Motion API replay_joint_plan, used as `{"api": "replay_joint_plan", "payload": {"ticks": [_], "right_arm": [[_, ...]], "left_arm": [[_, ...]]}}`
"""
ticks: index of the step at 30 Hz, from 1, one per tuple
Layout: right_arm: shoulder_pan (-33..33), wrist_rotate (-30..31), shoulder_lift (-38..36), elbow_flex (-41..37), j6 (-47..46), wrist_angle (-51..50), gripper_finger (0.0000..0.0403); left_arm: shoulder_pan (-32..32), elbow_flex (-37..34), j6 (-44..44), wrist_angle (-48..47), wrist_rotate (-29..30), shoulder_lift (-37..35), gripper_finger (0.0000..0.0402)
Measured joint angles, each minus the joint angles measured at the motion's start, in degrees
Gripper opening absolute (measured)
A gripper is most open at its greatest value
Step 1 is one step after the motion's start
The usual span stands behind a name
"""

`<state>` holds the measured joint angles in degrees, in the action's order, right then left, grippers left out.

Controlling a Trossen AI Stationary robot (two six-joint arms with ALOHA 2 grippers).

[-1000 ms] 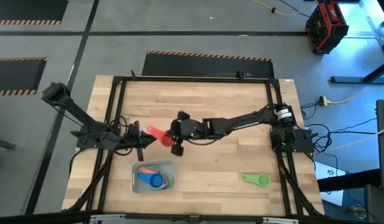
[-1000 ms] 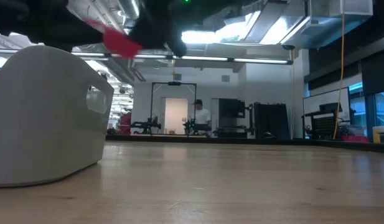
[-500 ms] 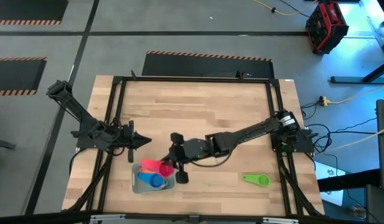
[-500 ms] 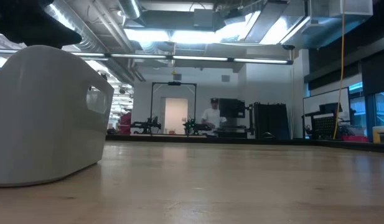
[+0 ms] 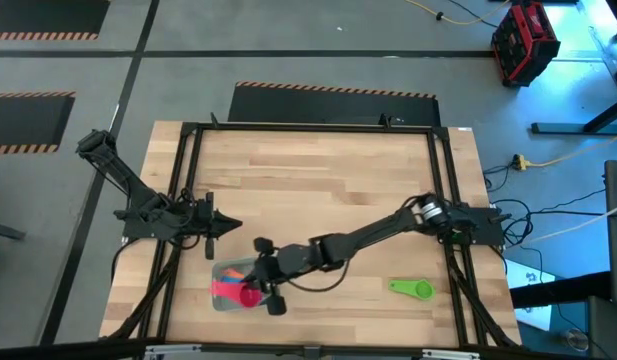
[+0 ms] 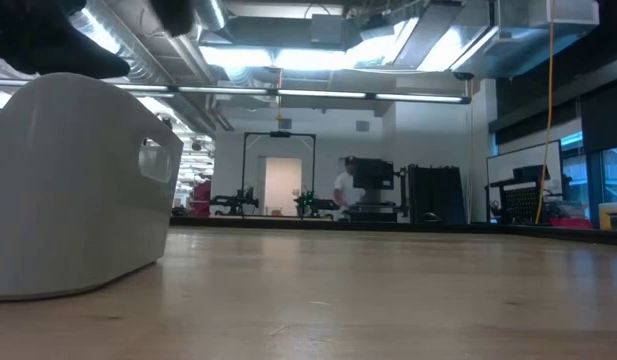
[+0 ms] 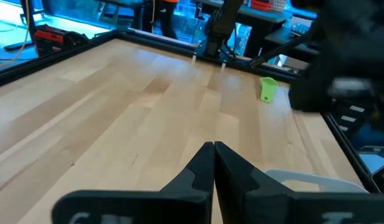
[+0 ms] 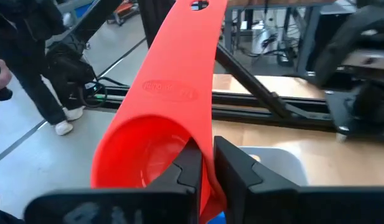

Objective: Nest measuring cups in basket
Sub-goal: Stack the pink measuring cup on top of the blue measuring cup in the gray bin

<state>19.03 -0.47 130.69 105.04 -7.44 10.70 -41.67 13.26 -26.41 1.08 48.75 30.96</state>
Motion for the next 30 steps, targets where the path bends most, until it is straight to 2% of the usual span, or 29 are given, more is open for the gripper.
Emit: {"api": "replay_joint_plan", "payload": {"ticks": [6, 10, 14, 19, 30], "right_arm": [[0.0, -1.2, 7.0, 8.2, 1.7, -7.1, 0.0038], [-0.2, -1.2, 9.4, 11.1, 1.8, -12.0, 0.0038], [-0.6, -0.8, 10.5, 11.3, 1.9, -14.8, 0.0038], [-1.1, 3.4, 10.5, 11.3, 1.9, -17.8, 0.0039], [-1.7, 3.3, 10.3, 11.4, 2.0, -22.4, 0.0039]], "left_arm": [[0.0, 0.0, 0.0, -0.3, 0.0, 0.0, 0.0003], [0.0, 0.0, -0.1, -0.3, 0.0, 0.0, 0.0003], [0.0, 0.0, -0.1, -0.3, 0.0, 0.0, 0.0005], [0.0, 0.0, -0.1, -0.3, 0.0, 0.0, 0.0002], [0.0, 0.0, -0.1, -0.3, 0.0, 0.0, 0.0003]]}}
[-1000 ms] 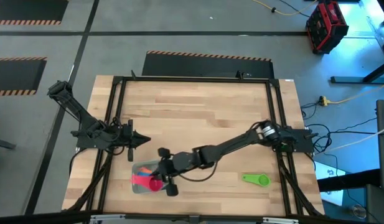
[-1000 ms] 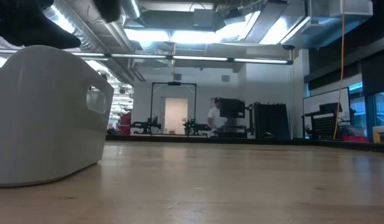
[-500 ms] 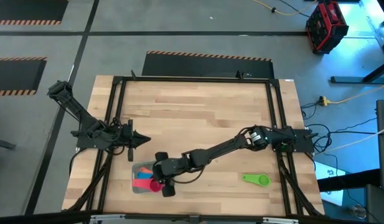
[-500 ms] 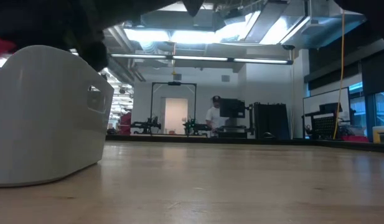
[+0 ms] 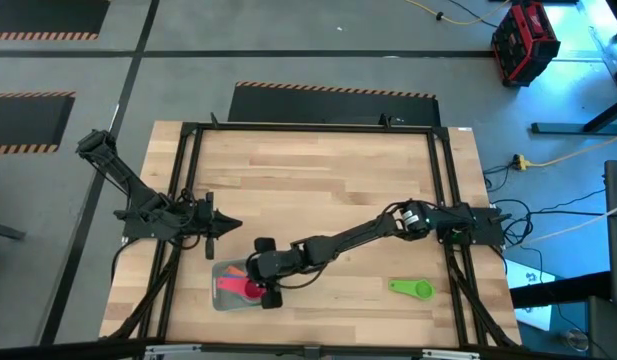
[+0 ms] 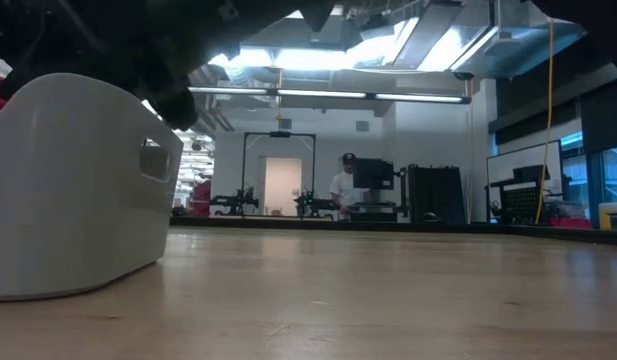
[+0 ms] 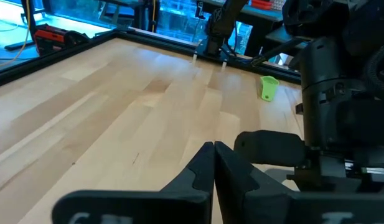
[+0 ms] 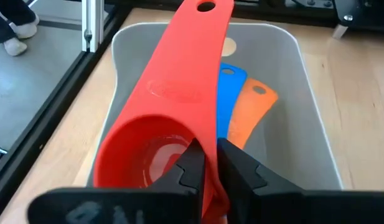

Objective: Nest measuring cups in basket
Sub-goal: Stack the pink measuring cup on top of the blue measuring cup in the gray bin, then stack the green measuring cup on top of the pink measuring cup in the gray bin

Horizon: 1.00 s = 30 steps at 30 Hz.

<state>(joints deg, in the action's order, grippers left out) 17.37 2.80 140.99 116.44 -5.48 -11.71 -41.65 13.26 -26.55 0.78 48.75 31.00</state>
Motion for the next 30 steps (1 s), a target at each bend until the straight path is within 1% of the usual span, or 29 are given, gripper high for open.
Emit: {"api": "replay_joint_plan", "payload": {"ticks": [5, 8, 12, 18, 23, 26, 30], "right_arm": [[0.0, 0.0, 0.0, 0.0, -0.5, 0.4, 0.0040], [-0.1, -0.4, 0.0, 0.0, -0.4, 0.4, 0.0049], [-0.5, -2.8, 0.0, 0.0, -1.3, 0.4, 0.0078], [-0.8, -2.9, 0.0, -0.1, -1.7, 0.4, 0.0143], [-0.8, -2.9, 0.0, -0.1, -1.7, 0.3, 0.0190], [-0.8, -3.0, 0.0, 0.3, -1.7, -0.6, 0.0202], [-0.8, -5.7, 0.0, 6.5, 0.0, -9.6, 0.0201]], "left_arm": [[0.0, 0.0, 0.0, 0.0, 0.0, 0.0, 0.0007], [0.0, 0.0, 0.0, 0.0, 0.0, 0.0, 0.0004], [0.0, 0.0, 0.0, 0.0, 0.0, 0.0, 0.0003], [0.0, 0.0, 0.0, 0.0, 0.0, 0.0, 0.0008], [0.0, 0.0, 0.0, 0.0, 0.0, 0.0, 0.0002], [0.0, 0.0, 0.0, 0.0, 0.0, 0.0, 0.0003], [0.0, 0.0, 0.0, 0.0, 0.0, 0.0, 0.0007]]}}
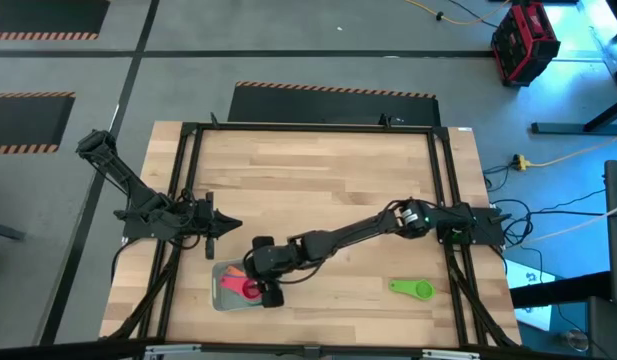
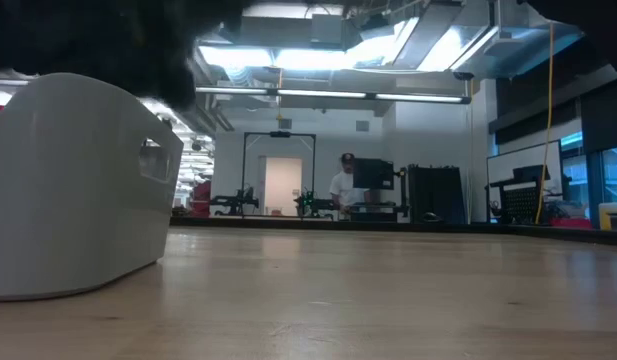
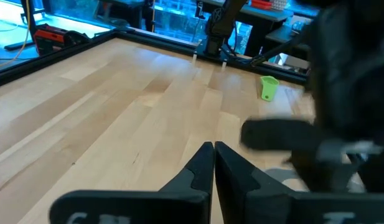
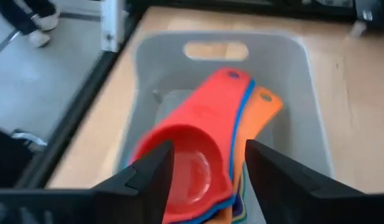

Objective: Nest measuring cups in basket
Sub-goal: Stack the green measuring cup on top of the pink measuring cup in the gray bin

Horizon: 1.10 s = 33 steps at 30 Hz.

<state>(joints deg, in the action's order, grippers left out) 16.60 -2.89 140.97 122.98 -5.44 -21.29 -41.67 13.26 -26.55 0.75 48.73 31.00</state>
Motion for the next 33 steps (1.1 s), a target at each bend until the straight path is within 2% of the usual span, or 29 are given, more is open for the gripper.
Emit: {"api": "replay_joint_plan", "payload": {"ticks": [5, 10, 17, 26, 33], "right_arm": [[0.7, -0.1, -0.2, 12.0, 4.8, -17.8, 0.0197], [3.1, 2.0, -7.9, 8.0, 5.7, -23.6, 0.0201], [7.4, 10.9, -14.2, 7.8, 0.8, -37.3, 0.0196], [13.9, 12.2, -15.6, 7.8, -9.7, -57.3, 0.0198], [19.1, 15.6, -15.6, 7.6, -17.9, -66.9, 0.0189]], "left_arm": [[0.0, 0.0, 0.0, 0.0, 0.0, 0.0, 0.0001], [0.0, 0.0, 0.0, 0.0, 0.0, 0.0, 0.0008], [0.0, 0.0, 0.0, -0.3, -0.2, 0.1, 0.0006], [0.0, 0.0, 0.0, -0.3, -0.2, 0.1, 0.0009], [0.0, 0.0, 0.0, -0.3, -0.2, 0.1, 0.0004]]}}
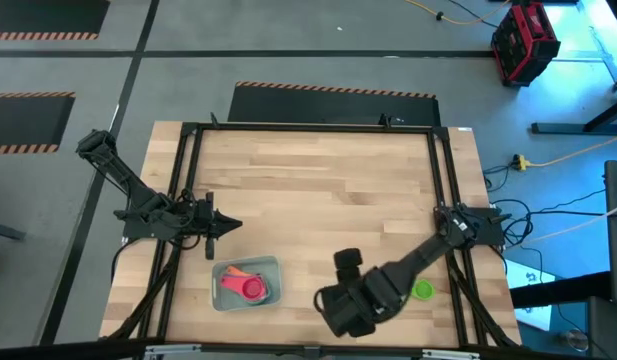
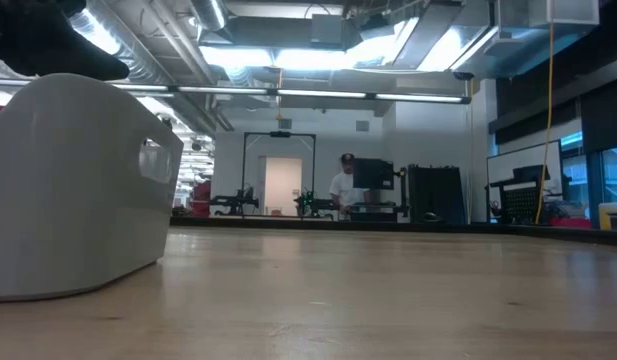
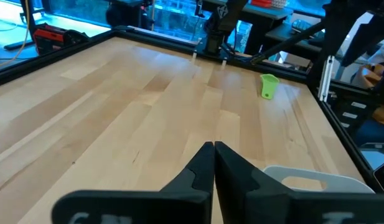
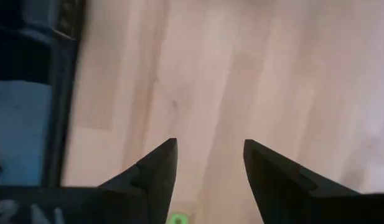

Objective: Nest measuring cups in basket
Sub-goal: Stack the green measuring cup on top of the pink measuring cup in the gray bin

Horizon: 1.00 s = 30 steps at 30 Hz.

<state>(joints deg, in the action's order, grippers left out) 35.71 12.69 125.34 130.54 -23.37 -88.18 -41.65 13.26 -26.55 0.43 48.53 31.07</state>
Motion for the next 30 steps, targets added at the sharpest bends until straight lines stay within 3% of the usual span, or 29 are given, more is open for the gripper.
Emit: {"api": "replay_joint_plan", "payload": {"ticks": [5, 12, 20, 25, 30], "right_arm": [[2.7, 2.7, -2.1, -5.2, -7.9, -2.1, 0.0189], [5.9, 3.3, -14.6, -26.4, -25.4, 0.0, 0.0192], [12.1, -2.4, -29.2, -47.9, -37.8, 10.8, 0.0182], [15.7, -10.1, -32.3, -58.4, -47.6, 13.3, 0.0184], [18.1, -15.9, -32.5, -65.4, -48.6, 21.5, 0.0184]], "left_arm": [[0.0, 0.0, 0.0, 0.0, 0.0, 0.0, 0.0004], [0.0, 0.0, 0.0, 0.0, 0.0, 0.0, 0.0009], [0.0, 0.0, -0.1, 0.0, 0.0, 0.0, 0.0004], [0.0, 0.0, -0.3, 0.0, 0.0, 0.0, 0.0010], [0.0, 0.0, -0.4, 0.0, 0.0, 0.0, 0.0003]]}}
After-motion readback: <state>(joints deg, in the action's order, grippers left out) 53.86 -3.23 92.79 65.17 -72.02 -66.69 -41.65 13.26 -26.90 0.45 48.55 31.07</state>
